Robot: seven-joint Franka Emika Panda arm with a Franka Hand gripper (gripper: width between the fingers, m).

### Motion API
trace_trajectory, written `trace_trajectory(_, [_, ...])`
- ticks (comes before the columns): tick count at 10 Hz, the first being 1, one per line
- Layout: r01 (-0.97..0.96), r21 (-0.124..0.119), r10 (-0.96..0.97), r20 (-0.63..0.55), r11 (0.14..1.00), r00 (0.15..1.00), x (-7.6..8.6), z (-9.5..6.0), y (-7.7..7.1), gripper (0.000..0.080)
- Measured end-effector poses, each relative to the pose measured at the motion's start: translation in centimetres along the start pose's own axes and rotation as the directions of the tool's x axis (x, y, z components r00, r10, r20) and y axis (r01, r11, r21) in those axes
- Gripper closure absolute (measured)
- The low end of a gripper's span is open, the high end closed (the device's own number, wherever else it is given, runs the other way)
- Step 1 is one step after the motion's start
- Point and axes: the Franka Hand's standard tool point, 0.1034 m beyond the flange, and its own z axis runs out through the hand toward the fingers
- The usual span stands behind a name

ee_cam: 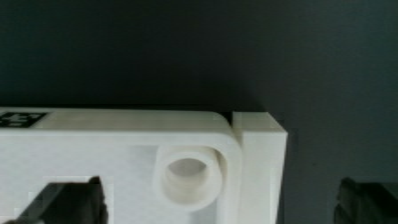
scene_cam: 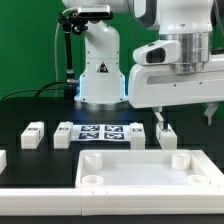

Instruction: Assemble desk

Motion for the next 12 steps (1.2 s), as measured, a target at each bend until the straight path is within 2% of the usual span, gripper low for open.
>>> trace_trajectory(2, [-0.001, -0.006, 0.001, 0.039, 1.000, 0.999, -0.5, 0.2, -0.1, 0.0150])
trace_trajectory(4, [-0.014, -0.022, 0.019, 0.253, 1.000, 0.967, -2.8, 1.0, -0.4, 0.0150])
trace_trajectory(5, [-0.028, -0.011, 0.030, 0.299, 1.000, 0.954, -2.7, 1.7, -0.5, 0.0150])
trace_trajectory(7, [-0.022, -0.016, 0.027, 0.384, 1.000, 0.923, -3.3, 1.9, -0.6, 0.0150])
trace_trajectory(9, [-0.023, -0.022, 0.030, 0.491, 1.000, 0.871, -3.5, 2.1, -0.5, 0.0150])
trace_trajectory(12, [-0.047, -0.024, 0.050, 0.689, 0.999, 0.723, -5.5, 3.3, -0.5, 0.0150])
